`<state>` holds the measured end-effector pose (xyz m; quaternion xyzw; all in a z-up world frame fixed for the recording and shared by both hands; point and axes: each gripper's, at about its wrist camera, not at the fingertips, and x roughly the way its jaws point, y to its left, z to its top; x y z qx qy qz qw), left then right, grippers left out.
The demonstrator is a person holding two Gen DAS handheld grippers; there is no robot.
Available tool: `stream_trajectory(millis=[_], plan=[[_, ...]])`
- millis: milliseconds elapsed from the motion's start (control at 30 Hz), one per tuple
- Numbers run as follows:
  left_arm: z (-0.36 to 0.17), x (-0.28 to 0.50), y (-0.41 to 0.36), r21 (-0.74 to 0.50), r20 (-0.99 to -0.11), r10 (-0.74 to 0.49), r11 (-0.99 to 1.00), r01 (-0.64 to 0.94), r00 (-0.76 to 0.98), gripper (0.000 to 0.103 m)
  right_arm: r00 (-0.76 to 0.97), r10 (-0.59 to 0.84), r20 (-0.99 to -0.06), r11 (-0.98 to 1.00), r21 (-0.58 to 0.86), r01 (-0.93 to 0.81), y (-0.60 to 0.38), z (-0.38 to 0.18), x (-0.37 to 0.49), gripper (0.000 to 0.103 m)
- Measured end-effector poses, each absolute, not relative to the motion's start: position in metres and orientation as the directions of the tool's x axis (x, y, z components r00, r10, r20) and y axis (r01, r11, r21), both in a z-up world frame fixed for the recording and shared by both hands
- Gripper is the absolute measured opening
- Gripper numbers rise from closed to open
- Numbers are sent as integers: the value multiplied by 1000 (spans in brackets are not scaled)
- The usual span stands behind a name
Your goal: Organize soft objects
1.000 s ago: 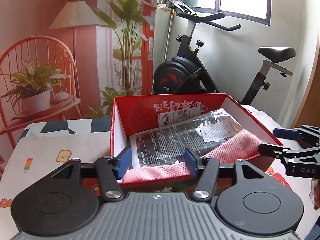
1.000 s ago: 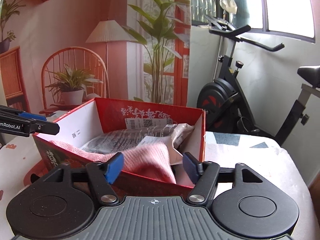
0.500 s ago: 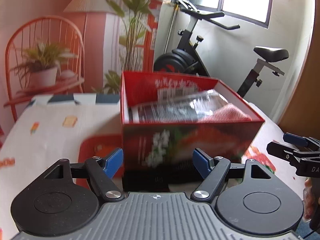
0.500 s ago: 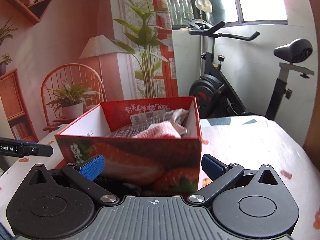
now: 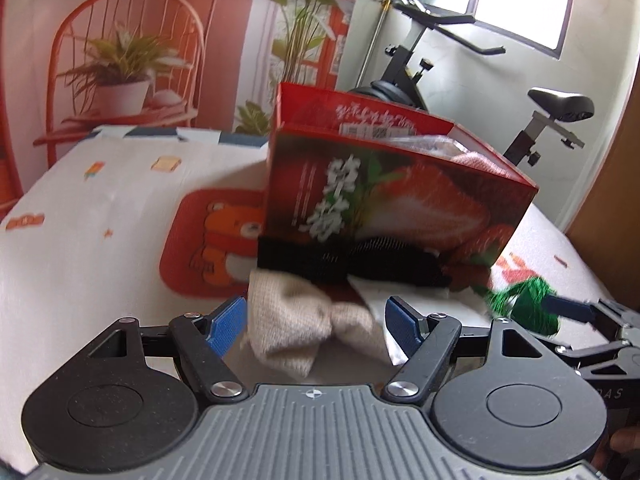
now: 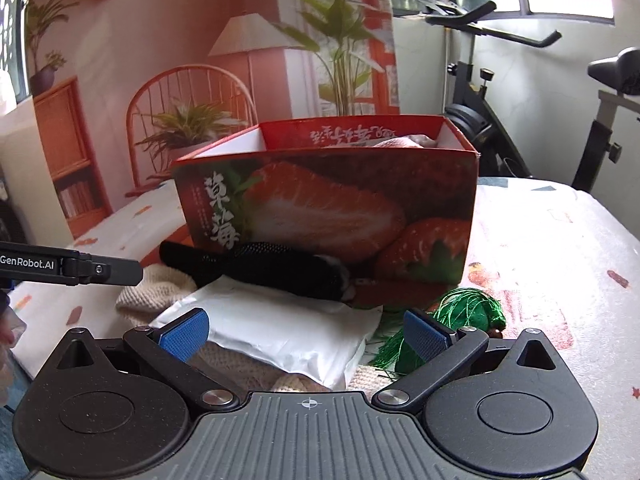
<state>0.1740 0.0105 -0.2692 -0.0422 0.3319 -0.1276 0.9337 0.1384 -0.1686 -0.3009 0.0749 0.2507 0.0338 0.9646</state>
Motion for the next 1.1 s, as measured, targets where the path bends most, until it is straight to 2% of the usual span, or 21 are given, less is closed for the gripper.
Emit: stream_trajectory(millis=[267,533,967,1100], plan=[[-278,176,15,-170,-624,-242,970,173,743,79,864,97,-494,993,102,-53,-162,-313,141,101],[-284,176,15,-151,-622,-218,976,158,752,79,841,112,-530,993,94,-73,-160,-323,147,88],[-285,175,15,-152,-611,-224,975,164,760,79,844,99,-527,992,118,-43,-169,-327,150,78],[-279,173,16,-168,-581,-250,968,187,774,78,850,91,-519,993,116,-36,-171,-323,151,66]])
